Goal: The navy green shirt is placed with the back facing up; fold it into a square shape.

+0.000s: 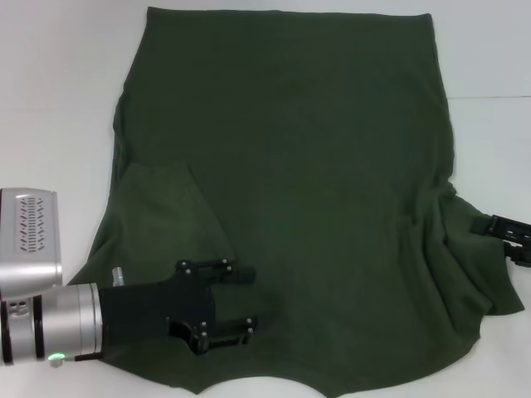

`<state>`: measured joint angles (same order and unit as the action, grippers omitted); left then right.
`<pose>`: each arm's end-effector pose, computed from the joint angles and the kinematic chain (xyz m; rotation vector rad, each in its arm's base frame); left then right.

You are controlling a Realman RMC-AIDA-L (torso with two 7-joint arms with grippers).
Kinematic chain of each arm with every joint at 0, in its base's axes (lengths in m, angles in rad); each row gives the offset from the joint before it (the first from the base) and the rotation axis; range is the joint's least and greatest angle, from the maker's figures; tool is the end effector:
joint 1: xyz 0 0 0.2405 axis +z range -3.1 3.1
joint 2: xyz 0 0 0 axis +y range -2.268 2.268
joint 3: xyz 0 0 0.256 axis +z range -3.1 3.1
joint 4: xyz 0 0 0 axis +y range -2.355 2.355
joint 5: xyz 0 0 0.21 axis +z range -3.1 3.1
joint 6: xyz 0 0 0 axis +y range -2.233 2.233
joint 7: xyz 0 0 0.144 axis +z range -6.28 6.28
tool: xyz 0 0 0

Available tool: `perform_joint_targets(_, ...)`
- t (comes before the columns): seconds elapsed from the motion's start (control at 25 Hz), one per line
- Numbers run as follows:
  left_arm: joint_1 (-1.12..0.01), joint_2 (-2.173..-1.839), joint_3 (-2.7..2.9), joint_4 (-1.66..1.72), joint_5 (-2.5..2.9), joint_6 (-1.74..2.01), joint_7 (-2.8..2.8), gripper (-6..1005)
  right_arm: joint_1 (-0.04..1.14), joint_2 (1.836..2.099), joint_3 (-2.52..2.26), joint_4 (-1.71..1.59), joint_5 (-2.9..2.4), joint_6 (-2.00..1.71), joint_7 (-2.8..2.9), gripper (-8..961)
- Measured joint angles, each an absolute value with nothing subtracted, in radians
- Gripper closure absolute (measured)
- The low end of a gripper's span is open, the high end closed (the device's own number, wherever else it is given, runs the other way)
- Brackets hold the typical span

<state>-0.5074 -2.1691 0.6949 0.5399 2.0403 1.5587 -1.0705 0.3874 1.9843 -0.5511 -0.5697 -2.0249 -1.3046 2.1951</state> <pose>-0.2554 0.2936 -0.0592 -2.8275 -0.3840 -0.7599 0.3672 0.3113 0.0450 -1.8436 1.8596 0.7699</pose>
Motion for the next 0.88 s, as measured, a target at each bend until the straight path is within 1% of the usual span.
perform_joint_targets(0.12, -0.508, -2.168, 0.695, 0.540, 2.043, 1.548, -1.075, 332, 0.394, 2.001, -0.551, -0.569, -2.025, -1.282, 2.182, 165)
perform_joint_targets(0.28, -0.507, -2.167, 0.695, 0.540, 2.044, 1.545, -1.076, 332, 0.390, 2.007, -0.535, -0.569, -2.019, -1.264, 2.166, 177)
perform_joint_targets(0.64, -0.506, -2.167, 0.695, 0.540, 2.045, 1.536, -1.076, 333, 0.388, 2.009, -0.521, -0.567, -2.016, -1.258, 2.164, 373)
perform_joint_targets(0.88, -0.505, -2.167, 0.695, 0.540, 2.045, 1.535, -1.077, 333, 0.388, 2.009, -0.501, -0.567, -2.016, -1.246, 2.164, 658)
